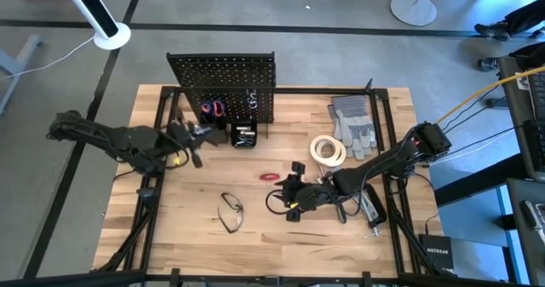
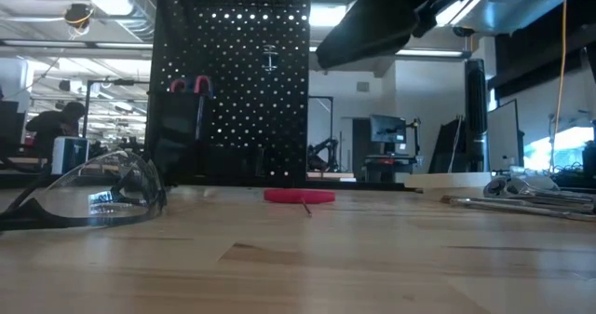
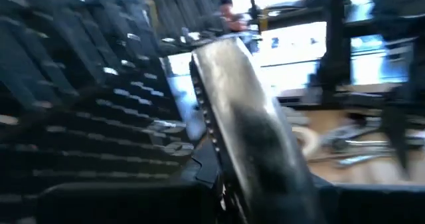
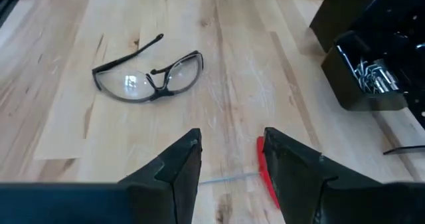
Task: Hang tools onto peg board
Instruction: Put the pliers into the left pegboard organizer bin
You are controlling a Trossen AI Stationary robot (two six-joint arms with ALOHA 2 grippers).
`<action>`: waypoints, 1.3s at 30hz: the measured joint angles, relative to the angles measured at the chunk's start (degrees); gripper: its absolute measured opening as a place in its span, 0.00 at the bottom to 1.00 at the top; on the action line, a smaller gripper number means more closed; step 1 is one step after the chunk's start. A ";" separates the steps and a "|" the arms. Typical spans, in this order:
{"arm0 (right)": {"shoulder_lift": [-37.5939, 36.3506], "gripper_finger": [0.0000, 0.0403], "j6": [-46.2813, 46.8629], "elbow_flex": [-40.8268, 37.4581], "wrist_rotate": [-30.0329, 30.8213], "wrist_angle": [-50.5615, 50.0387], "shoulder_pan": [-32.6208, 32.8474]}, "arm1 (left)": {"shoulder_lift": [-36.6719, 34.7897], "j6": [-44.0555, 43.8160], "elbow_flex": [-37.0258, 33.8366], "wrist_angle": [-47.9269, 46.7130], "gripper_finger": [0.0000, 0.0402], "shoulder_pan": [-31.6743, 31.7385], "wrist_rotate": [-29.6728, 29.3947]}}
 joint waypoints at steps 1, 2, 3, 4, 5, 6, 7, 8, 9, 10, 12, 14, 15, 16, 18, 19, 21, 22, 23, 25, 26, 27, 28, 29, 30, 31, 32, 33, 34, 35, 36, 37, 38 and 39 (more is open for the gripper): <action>0.00 0.41 -0.02 0.00 0.06 0.00 -0.02 | -0.87 1.86 0.00 -0.08 0.09 0.94 -0.06; 0.00 0.41 -0.04 0.00 0.08 -0.04 -0.04 | -1.55 4.32 0.00 0.00 0.09 1.98 -0.19; 0.00 0.41 -0.04 0.00 0.08 -0.04 -0.08 | -2.05 6.62 0.00 -0.03 0.09 3.04 -0.11; 0.00 0.41 -0.20 0.00 0.16 -0.03 -0.31 | -2.30 8.92 0.00 -0.32 0.09 4.03 0.20; 0.00 0.41 -0.39 0.00 0.24 0.04 -0.51 | -2.38 10.54 -0.09 -0.34 0.09 5.02 0.80; 0.00 0.41 -0.44 0.00 0.57 0.07 -0.65 | -2.37 11.90 -0.26 -0.26 0.09 6.15 2.02; 0.00 0.41 -0.72 0.00 0.72 0.14 -0.96 | -2.35 13.12 -0.54 -0.33 0.09 7.23 3.72; 0.00 0.41 -1.24 0.00 0.85 0.24 -1.25 | -2.36 13.99 -0.98 -0.28 0.09 8.20 5.11; 0.00 0.41 -1.49 0.00 0.85 0.19 -1.34 | -2.36 14.49 -1.60 -0.22 0.09 9.18 5.95; 0.00 0.41 -1.69 0.00 0.85 0.15 -1.57 | -2.36 14.99 -2.30 -0.23 0.09 10.03 6.31; 0.00 0.41 -1.99 0.00 0.58 0.09 -2.07 | -2.34 16.60 -3.71 -0.14 0.09 11.75 6.34; 0.00 0.41 -2.00 0.00 0.69 0.11 -2.20 | -2.34 18.48 -5.34 2.56 0.09 13.26 6.26; 0.00 0.41 -1.82 0.00 0.97 0.13 -2.44 | -2.35 18.85 -5.88 3.57 0.09 13.84 6.44; 0.00 0.41 -1.67 0.00 0.98 0.09 -2.44 | -2.38 18.83 -6.47 4.21 0.09 14.52 7.20; 0.00 0.41 -1.66 0.00 1.07 0.11 -2.44 | -2.17 18.34 -7.59 4.28 0.09 15.92 9.00; 0.00 0.41 -1.63 0.00 1.13 0.11 -2.42 | -2.02 17.83 -8.26 4.23 0.09 16.60 10.03; 0.00 0.41 -1.45 0.00 1.11 0.17 -2.38 | -1.97 16.94 -9.51 3.94 0.09 18.02 11.11; 0.00 0.41 -1.27 0.00 1.11 0.21 -2.38 | -1.99 16.01 -9.98 3.97 0.09 18.76 11.80; 0.00 0.41 -1.23 0.00 1.11 0.20 -2.38 | -2.01 15.21 -10.46 4.30 0.09 19.43 12.77; 0.00 0.41 -1.14 0.00 1.10 0.22 -2.33 | -2.01 13.50 -11.29 4.20 0.09 20.69 14.44; 0.00 0.41 -0.67 0.00 1.10 0.22 -2.33 | -1.92 12.70 -11.69 4.19 0.09 21.32 15.06; 0.00 0.41 -0.05 0.00 1.10 0.21 -2.33 | -1.87 11.98 -12.07 4.48 0.09 22.01 15.41; 0.00 0.41 0.36 0.00 1.09 0.17 -2.33 | -1.89 10.96 -12.47 4.71 0.09 22.79 15.50; 0.00 0.41 0.70 -0.02 1.09 0.20 -2.33 | -1.90 9.72 -12.94 5.06 0.09 23.65 15.56; 0.00 0.41 1.01 -0.02 1.09 0.26 -2.33 | -1.95 8.31 -13.40 4.97 0.09 24.54 15.56; 0.00 0.41 1.36 -0.02 1.09 0.25 -2.33 | -1.94 6.71 -13.93 4.66 0.09 25.49 15.59; 0.00 0.41 1.58 -0.02 1.09 0.24 -2.33 | -1.82 5.39 -14.35 4.20 0.09 26.33 15.59; 0.00 0.41 1.78 -0.02 1.09 0.25 -2.33 | -1.69 4.40 -14.83 3.88 0.09 27.03 15.70; 0.00 0.41 1.97 -0.02 1.09 0.23 -2.33 | -1.75 3.38 -15.29 3.76 0.09 27.72 15.76; 0.00 0.41 2.19 -0.02 1.09 0.28 -2.33 | -1.79 2.53 -15.50 3.89 0.09 28.40 15.95; 0.02 0.41 2.49 -0.02 1.09 0.34 -2.33 | -1.79 2.07 -15.88 4.49 0.09 29.13 16.13; 0.02 0.41 2.71 -0.02 1.09 0.33 -2.33 | -1.79 1.52 -16.45 4.73 0.09 29.69 16.49; 0.02 0.41 2.94 -0.02 1.07 0.37 -2.33 | -1.81 0.65 -17.12 4.84 0.09 30.26 16.94; 0.02 0.41 3.09 -0.02 1.03 0.32 -2.33 | -1.78 -0.21 -17.75 4.77 0.10 30.79 17.33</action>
